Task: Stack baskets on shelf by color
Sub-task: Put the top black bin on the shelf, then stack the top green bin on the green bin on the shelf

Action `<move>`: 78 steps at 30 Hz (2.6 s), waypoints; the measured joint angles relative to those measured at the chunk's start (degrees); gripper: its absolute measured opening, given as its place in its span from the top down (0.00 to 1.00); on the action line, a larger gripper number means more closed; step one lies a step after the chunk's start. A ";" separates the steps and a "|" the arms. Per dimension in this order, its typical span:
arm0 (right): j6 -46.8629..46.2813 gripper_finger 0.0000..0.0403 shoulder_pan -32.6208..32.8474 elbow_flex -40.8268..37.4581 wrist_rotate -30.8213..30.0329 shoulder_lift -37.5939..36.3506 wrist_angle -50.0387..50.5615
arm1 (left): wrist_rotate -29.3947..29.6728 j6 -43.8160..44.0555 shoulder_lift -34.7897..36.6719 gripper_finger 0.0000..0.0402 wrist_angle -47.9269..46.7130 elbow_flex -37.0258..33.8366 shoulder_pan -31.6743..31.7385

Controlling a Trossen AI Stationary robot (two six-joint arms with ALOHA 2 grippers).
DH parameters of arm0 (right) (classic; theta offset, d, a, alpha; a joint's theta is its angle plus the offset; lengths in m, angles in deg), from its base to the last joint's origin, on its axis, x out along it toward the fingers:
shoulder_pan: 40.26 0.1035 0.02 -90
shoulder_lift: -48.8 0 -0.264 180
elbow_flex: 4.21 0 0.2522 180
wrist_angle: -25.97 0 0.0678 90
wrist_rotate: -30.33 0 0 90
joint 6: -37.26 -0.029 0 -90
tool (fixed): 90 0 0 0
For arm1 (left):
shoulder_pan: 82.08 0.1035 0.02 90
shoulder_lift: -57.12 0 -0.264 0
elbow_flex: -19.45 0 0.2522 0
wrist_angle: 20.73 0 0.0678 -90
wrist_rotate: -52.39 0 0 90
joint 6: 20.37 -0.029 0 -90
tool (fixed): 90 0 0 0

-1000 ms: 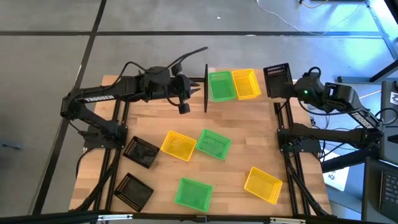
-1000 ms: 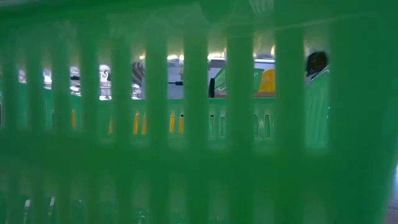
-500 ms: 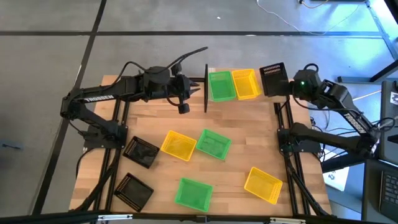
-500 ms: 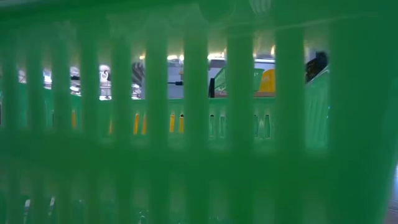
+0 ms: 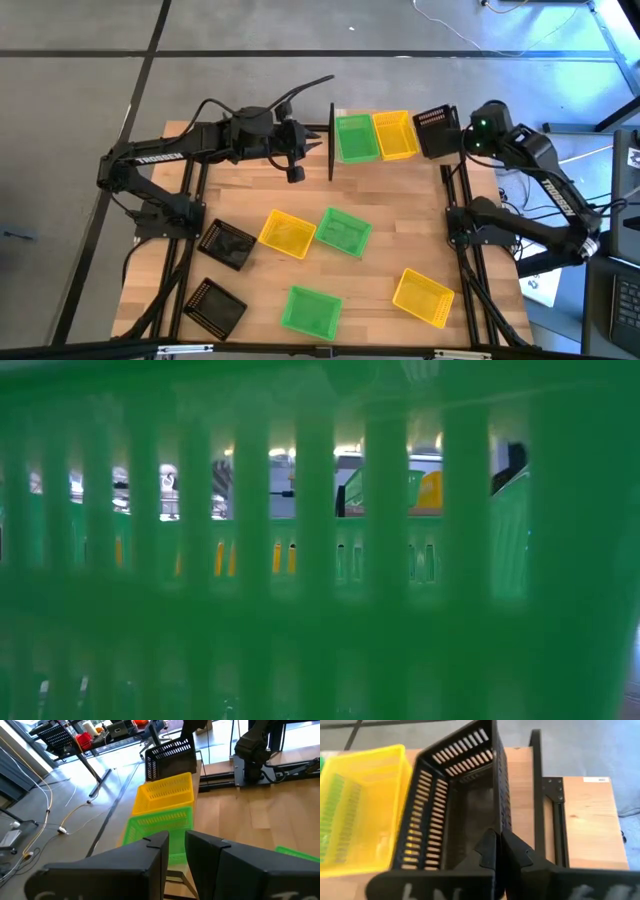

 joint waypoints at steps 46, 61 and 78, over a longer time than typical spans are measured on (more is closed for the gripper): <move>30.03 0.79 -1.57 10.86 48.94 -10.03 -1.61 | 4.11 14.10 -0.04 0.86 -17.05 -0.09 -1.99; 31.32 0.79 -0.37 10.84 62.52 -12.36 -2.67 | 3.24 18.60 -0.04 0.86 -17.66 -0.09 -2.64; 35.88 0.79 10.01 10.81 65.82 2.35 -15.37 | 3.26 19.80 -0.04 0.86 -17.60 -0.09 -2.64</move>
